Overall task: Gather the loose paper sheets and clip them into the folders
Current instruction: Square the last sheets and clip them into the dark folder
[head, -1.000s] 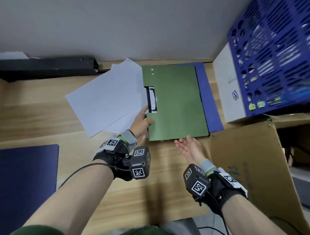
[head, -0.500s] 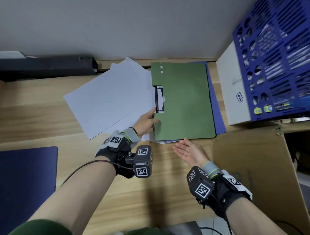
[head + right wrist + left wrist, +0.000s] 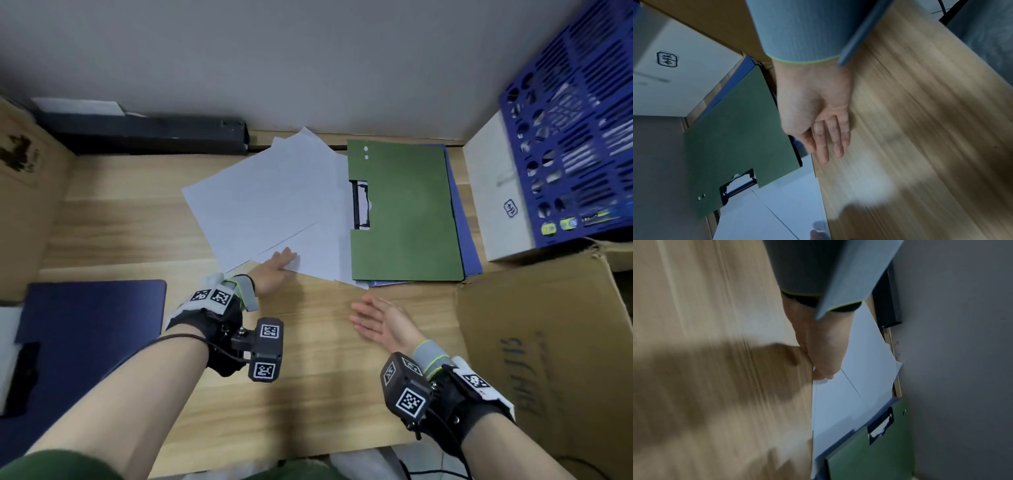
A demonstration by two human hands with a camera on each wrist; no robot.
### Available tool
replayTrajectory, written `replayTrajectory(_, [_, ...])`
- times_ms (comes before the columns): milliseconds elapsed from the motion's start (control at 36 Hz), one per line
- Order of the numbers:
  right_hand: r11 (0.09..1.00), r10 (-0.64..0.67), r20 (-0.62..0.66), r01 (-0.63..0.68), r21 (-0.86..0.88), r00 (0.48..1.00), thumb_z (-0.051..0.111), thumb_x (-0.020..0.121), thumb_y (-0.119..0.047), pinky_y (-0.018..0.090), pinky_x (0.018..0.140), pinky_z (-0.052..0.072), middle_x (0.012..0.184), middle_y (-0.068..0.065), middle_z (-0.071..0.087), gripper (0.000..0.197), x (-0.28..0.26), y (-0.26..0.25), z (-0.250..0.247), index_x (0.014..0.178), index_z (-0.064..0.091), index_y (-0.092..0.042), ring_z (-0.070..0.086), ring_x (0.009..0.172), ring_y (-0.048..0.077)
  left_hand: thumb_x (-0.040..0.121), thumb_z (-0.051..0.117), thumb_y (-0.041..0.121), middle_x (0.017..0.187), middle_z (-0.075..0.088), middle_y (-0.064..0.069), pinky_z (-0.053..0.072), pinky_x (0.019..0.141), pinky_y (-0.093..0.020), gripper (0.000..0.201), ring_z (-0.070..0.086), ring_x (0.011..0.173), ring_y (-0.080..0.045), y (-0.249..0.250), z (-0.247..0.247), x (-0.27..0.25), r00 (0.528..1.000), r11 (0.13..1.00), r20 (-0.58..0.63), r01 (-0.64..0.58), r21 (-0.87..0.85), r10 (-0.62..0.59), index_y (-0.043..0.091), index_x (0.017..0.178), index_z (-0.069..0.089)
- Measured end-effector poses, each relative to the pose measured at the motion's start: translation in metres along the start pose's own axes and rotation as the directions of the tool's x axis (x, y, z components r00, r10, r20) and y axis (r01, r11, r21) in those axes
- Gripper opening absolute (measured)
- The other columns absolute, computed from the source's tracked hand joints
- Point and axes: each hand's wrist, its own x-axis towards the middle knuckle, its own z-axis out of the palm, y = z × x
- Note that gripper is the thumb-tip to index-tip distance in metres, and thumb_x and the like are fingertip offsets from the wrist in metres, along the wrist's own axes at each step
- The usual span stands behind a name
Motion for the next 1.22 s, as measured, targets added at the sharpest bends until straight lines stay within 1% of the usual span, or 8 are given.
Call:
replayTrajectory(333, [0.99, -0.027, 0.051, 0.034, -0.139, 0.998, 0.04, 0.102, -0.022, 0.032, 0.075, 0.052, 0.106, 0.005, 0.067, 0.019, -0.013, 0.03, 0.039, 0.11, 0.056, -0.014, 0.064, 0.094, 0.023, 0.101, 0.03, 0.024, 0.16, 0.002, 0.008, 0.017, 0.115, -0.032, 0.052, 0.016, 0.146, -0.017, -0.035, 0.01, -0.046, 0.988, 0.964, 0.132, 0.04, 0.263, -0.077, 0.022, 0.151, 0.017])
replayTrajectory(472, [0.951, -0.073, 0.091, 0.097, -0.292, 0.993, 0.04, 0.101, -0.025, 0.032, 0.088, 0.044, 0.123, -0.002, 0.06, 0.023, -0.008, 0.026, 0.057, 0.114, 0.058, -0.024, 0.052, 0.115, 0.016, 0.097, 0.039, 0.028, 0.15, 0.037, -0.003, 0.031, 0.113, -0.038, 0.046, 0.042, 0.132, -0.025, -0.056, 0.001, -0.047, 0.99, 0.989, -0.054, 0.125, -0.073, -0.129, 0.026, 0.143, 0.037])
replayTrajectory(583, [0.915, -0.098, 0.14, 0.144, -0.376, 0.985, 0.045, 0.099, -0.03, 0.034, 0.104, 0.032, 0.137, -0.008, 0.049, 0.03, -0.001, 0.022, 0.07, 0.126, 0.055, -0.028, 0.038, 0.13, 0.009, 0.093, 0.05, 0.02, 0.13, 0.057, -0.014, 0.044, 0.087, -0.033, 0.028, 0.057, 0.095, -0.025, -0.074, -0.016, -0.052, 0.959, 0.913, -0.234, 0.056, -0.404, -0.162, 0.023, 0.12, 0.057])
replayTrajectory(805, [0.868, -0.143, 0.126, 0.186, -0.46, 0.982, 0.04, 0.101, -0.027, 0.034, 0.116, 0.016, 0.143, -0.011, 0.04, 0.039, 0.014, 0.0, 0.087, 0.139, 0.047, -0.025, 0.027, 0.139, 0.007, 0.095, 0.042, 0.015, 0.147, 0.042, -0.003, 0.033, 0.101, -0.029, 0.041, 0.039, 0.134, -0.022, -0.097, -0.057, -0.054, 0.872, 0.951, -0.451, 0.05, -0.304, -0.19, 0.022, 0.134, 0.05])
replayTrajectory(917, [0.851, -0.189, 0.101, 0.215, -0.479, 0.977, 0.039, 0.101, -0.024, 0.029, 0.113, 0.015, 0.151, -0.007, 0.034, 0.041, 0.027, -0.014, 0.088, 0.143, 0.042, -0.023, 0.024, 0.142, 0.009, 0.097, 0.037, 0.015, 0.151, 0.029, -0.008, 0.023, 0.112, -0.039, 0.046, 0.016, 0.144, -0.026, -0.097, -0.063, -0.046, 0.897, 0.98, -0.407, 0.118, -0.157, -0.173, 0.017, 0.143, 0.038])
replayTrajectory(1055, [0.807, -0.272, 0.087, 0.276, -0.522, 0.958, 0.041, 0.101, -0.021, 0.028, 0.104, 0.022, 0.153, -0.002, 0.031, 0.042, 0.036, -0.033, 0.096, 0.142, 0.041, -0.03, 0.027, 0.141, 0.013, 0.096, 0.029, 0.024, 0.13, 0.036, -0.01, 0.042, 0.078, -0.038, 0.031, 0.045, 0.111, -0.031, -0.09, -0.052, -0.038, 0.945, 0.974, -0.295, 0.186, 0.13, -0.142, 0.016, 0.123, 0.043])
replayTrajectory(1111, [0.79, -0.28, 0.095, 0.285, -0.543, 0.955, 0.041, 0.101, -0.024, 0.029, 0.102, 0.023, 0.153, -0.001, 0.03, 0.042, 0.04, -0.042, 0.1, 0.142, 0.04, -0.031, 0.027, 0.141, 0.014, 0.096, 0.03, 0.023, 0.128, 0.048, -0.008, 0.046, 0.078, -0.039, 0.036, 0.054, 0.102, -0.032, -0.077, -0.048, -0.037, 0.954, 0.965, -0.273, 0.18, 0.191, -0.124, 0.02, 0.13, 0.043])
replayTrajectory(1222, [0.769, -0.28, 0.101, 0.286, -0.572, 0.955, 0.042, 0.102, -0.024, 0.028, 0.105, 0.022, 0.156, -0.003, 0.026, 0.043, 0.05, -0.054, 0.106, 0.144, 0.037, -0.03, 0.026, 0.142, 0.015, 0.094, 0.045, 0.023, 0.12, 0.059, -0.007, 0.054, 0.086, -0.041, 0.047, 0.066, 0.096, -0.031, -0.056, -0.047, -0.031, 0.98, 0.959, -0.056, 0.176, -0.221, -0.192, 0.029, 0.141, 0.04])
